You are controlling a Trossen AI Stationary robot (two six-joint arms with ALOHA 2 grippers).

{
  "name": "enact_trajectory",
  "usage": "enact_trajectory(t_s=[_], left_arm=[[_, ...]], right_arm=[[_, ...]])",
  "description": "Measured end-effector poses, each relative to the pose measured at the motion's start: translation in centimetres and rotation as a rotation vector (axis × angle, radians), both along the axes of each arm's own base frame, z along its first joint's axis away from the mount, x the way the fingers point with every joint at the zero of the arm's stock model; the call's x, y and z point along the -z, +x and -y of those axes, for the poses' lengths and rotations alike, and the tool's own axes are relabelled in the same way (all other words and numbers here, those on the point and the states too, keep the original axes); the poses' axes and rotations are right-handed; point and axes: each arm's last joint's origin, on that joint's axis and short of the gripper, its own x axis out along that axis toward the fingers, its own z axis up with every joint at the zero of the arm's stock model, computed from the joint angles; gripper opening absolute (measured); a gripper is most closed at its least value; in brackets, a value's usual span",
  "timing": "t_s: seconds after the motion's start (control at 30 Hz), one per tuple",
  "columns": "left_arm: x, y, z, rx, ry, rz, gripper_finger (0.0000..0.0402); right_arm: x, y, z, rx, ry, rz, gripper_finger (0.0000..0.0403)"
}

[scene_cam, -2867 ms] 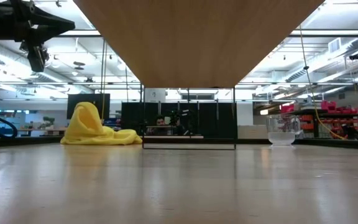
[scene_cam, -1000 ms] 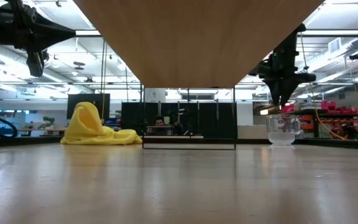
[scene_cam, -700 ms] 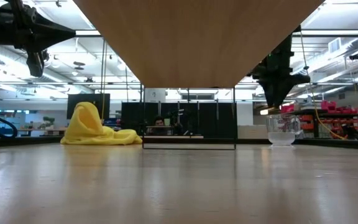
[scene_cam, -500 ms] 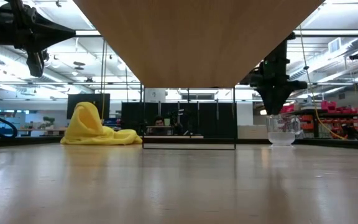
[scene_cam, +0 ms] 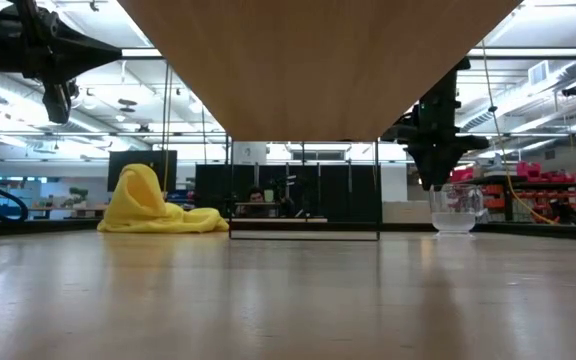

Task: Stack small to large cups/mugs on shelf
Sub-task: Put the transparent mug on the shelf

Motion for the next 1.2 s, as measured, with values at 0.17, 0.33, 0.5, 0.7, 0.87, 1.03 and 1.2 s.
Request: enact_trajectory(t_s=[0.17, 0.33, 0.5, 0.7, 0.87, 1.03, 1.2], left_arm=[[0.0, 0.0, 0.0, 0.000, 0.000, 0.000, 0.0018], [0.0, 0.0, 0.0, 0.000, -0.001, 0.000, 0.0022], [0.0, 0.0, 0.0, 0.000, -0.001, 0.000, 0.0016], [0.0, 0.0, 0.0, 0.000, -0.001, 0.000, 0.0017], [0.0, 0.0, 0.0, 0.000, -0.001, 0.001, 0.0022], [0.0, 0.0, 0.0, 0.000, -0.002, 0.001, 0.0017], [0.0, 0.0, 0.0, 0.001, -0.007, 0.003, 0.0013]], right_arm=[[0.7, 0.1, 0.3, 0.009, 0.017, -0.025, 0.0087], [1.9, 0.6, 0.7, 0.007, 0.036, -0.052, 0.0076], [1.8, 0.7, 0.7, 0.007, 0.024, -0.035, 0.0072], [1.0, 0.3, 0.7, 0.014, 0.008, -0.012, 0.0071], [0.5, 0.2, 0.6, 0.016, -0.001, 0.002, 0.0071], [0.7, 0.1, 0.6, 0.019, 0.008, -0.012, 0.0071], [0.9, 0.1, 0.6, 0.019, 0.015, -0.024, 0.0071]])
